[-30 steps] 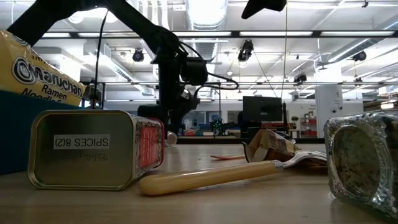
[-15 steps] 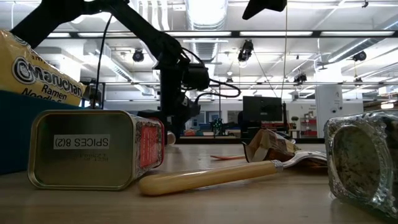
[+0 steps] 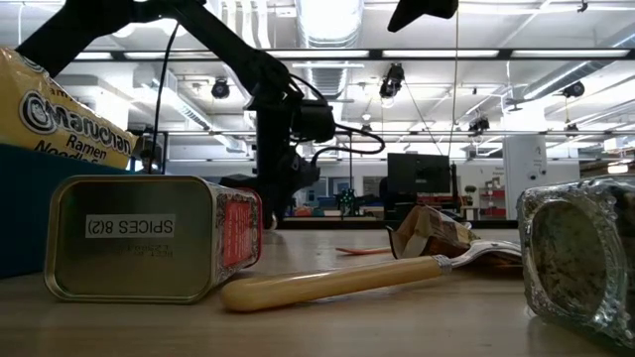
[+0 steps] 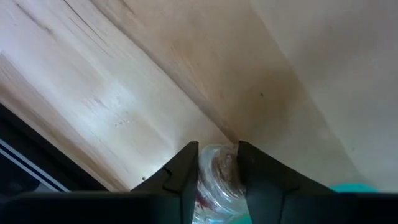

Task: Pick & Place Food Item
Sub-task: Put the brown seasoning bottle into the yellow bin

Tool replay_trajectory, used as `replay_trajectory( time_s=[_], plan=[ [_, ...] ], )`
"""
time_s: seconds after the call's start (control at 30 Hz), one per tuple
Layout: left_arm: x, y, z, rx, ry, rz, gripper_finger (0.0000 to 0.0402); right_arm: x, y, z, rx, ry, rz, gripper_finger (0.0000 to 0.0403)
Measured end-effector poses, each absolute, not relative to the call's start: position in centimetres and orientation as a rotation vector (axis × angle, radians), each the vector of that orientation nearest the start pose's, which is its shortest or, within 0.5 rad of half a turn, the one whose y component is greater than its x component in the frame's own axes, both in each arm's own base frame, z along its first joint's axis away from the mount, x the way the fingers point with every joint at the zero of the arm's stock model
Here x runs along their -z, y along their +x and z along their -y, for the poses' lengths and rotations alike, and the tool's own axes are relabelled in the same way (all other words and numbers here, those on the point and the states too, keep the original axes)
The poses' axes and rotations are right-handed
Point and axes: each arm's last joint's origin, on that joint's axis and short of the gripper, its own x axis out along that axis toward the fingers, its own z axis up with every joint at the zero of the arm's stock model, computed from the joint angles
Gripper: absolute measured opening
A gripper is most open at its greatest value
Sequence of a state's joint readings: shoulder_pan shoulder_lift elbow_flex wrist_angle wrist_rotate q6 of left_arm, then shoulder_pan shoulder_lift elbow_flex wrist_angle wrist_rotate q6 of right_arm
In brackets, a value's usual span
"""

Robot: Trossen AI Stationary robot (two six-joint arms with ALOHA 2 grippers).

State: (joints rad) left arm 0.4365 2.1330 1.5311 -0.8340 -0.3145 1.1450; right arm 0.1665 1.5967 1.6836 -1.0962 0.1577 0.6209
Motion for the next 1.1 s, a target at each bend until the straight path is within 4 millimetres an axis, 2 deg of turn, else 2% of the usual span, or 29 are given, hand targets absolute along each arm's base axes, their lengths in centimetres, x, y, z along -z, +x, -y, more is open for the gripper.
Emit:
replay_trajectory(
  time_s=[0.2, 0.4, 0.63, 0.77, 0.97, 1.03, 1.1],
  plan=[
    [-14.3, 36.9, -17.6, 0.283, 0.793, -1.620, 0.0055, -36.7, 31.3, -4.8, 0.299, 0.406, -0.957, 0.0255],
    [-14.3, 37.4, -16.0, 0.309, 0.756, -1.596, 0.0004, -36.7, 31.3, -4.8, 0.298, 0.406, -0.957, 0.0255],
    [-15.4, 38.4, -12.6, 0.303, 0.743, -1.559, 0.0003, -36.7, 31.3, -4.8, 0.297, 0.402, -0.957, 0.0255],
    [-16.8, 38.8, -11.1, 0.215, 0.692, -1.520, 0.0003, -36.7, 31.3, -4.8, 0.299, 0.403, -0.955, 0.0255],
    [-19.6, 39.7, -11.6, -0.080, 0.491, -1.409, 0.0007, -36.7, 31.4, -4.8, 0.299, 0.402, -0.954, 0.0255],
    [-20.3, 39.8, -12.2, -0.123, 0.536, -1.406, 0.0019, -36.7, 31.4, -4.8, 0.298, 0.401, -0.954, 0.0255],
    [-20.4, 39.6, -12.6, -0.108, 0.654, -1.444, 0.0039, -36.7, 31.4, -4.8, 0.298, 0.399, -0.954, 0.0255]
  ],
)
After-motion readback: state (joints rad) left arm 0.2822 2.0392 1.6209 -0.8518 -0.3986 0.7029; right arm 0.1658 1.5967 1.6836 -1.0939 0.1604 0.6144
